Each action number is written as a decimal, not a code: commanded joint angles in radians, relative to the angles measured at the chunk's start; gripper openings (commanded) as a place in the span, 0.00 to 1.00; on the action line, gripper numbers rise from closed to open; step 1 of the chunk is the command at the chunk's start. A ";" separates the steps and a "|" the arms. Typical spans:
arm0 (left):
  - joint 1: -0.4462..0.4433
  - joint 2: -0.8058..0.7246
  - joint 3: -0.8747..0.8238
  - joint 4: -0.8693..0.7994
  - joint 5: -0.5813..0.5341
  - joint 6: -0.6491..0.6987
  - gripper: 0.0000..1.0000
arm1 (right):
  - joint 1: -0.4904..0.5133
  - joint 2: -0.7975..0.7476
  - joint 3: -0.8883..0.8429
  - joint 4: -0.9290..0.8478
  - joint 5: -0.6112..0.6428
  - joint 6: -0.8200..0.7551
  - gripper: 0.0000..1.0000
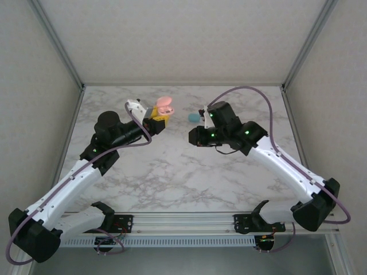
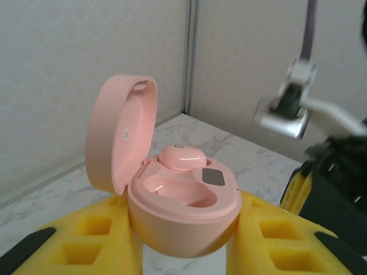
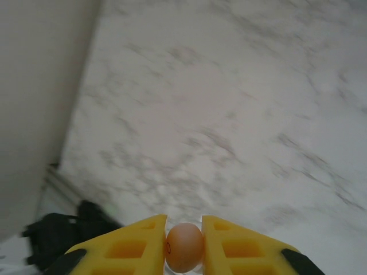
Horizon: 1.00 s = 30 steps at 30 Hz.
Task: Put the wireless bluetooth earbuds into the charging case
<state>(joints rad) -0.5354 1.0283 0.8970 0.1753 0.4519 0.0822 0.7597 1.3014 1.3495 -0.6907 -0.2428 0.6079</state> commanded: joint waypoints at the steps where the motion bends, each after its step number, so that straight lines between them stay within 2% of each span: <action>1: -0.012 0.012 -0.024 0.083 0.062 0.011 0.22 | -0.002 -0.033 0.064 0.107 -0.107 0.022 0.21; 5: -0.025 0.022 -0.051 0.133 0.086 0.029 0.22 | -0.002 -0.027 0.105 0.206 -0.177 0.044 0.21; 13: -0.055 0.043 -0.046 0.109 0.116 0.089 0.23 | -0.001 0.050 0.172 0.311 -0.242 0.050 0.21; 23: -0.061 0.037 -0.037 0.076 0.110 0.102 0.22 | -0.002 0.102 0.196 0.321 -0.241 0.050 0.22; 30: -0.061 0.033 -0.031 0.076 0.113 0.099 0.22 | -0.002 0.109 0.188 0.299 -0.194 0.044 0.22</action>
<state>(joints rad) -0.5877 1.0698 0.8501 0.2409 0.5423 0.1661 0.7597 1.4014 1.5082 -0.4004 -0.4641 0.6506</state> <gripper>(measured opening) 0.347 0.219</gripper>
